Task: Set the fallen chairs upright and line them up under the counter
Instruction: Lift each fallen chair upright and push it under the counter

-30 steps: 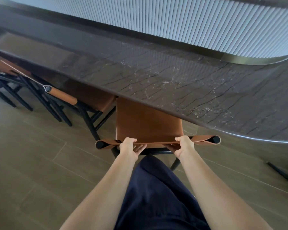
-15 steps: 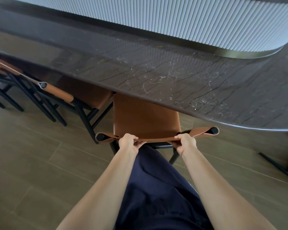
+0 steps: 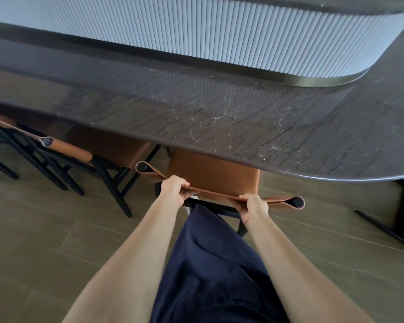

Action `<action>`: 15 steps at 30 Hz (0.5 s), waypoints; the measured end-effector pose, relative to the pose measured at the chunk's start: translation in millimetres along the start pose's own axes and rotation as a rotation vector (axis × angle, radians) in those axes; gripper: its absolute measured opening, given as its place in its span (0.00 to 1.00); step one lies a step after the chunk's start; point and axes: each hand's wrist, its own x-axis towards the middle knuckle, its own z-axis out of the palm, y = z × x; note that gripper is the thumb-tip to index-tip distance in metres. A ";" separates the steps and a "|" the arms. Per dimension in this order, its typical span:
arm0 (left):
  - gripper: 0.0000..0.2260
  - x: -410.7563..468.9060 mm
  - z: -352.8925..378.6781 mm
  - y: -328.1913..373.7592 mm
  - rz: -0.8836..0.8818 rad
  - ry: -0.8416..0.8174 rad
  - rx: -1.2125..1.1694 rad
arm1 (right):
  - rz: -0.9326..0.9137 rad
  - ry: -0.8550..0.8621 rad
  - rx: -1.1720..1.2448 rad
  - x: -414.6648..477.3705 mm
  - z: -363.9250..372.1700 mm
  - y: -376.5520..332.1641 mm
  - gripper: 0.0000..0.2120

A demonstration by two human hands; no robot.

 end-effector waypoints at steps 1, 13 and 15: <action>0.11 5.6 2.3 3.8 0.000 -0.008 0.008 | -0.003 0.006 -0.004 2.3 3.7 -0.8 0.12; 0.10 49.8 30.3 16.0 -0.063 -0.085 0.004 | -0.021 0.015 -0.008 43.9 23.3 -24.2 0.12; 0.09 57.5 30.6 23.4 -0.055 -0.102 0.023 | -0.014 0.009 -0.009 47.0 29.8 -25.6 0.11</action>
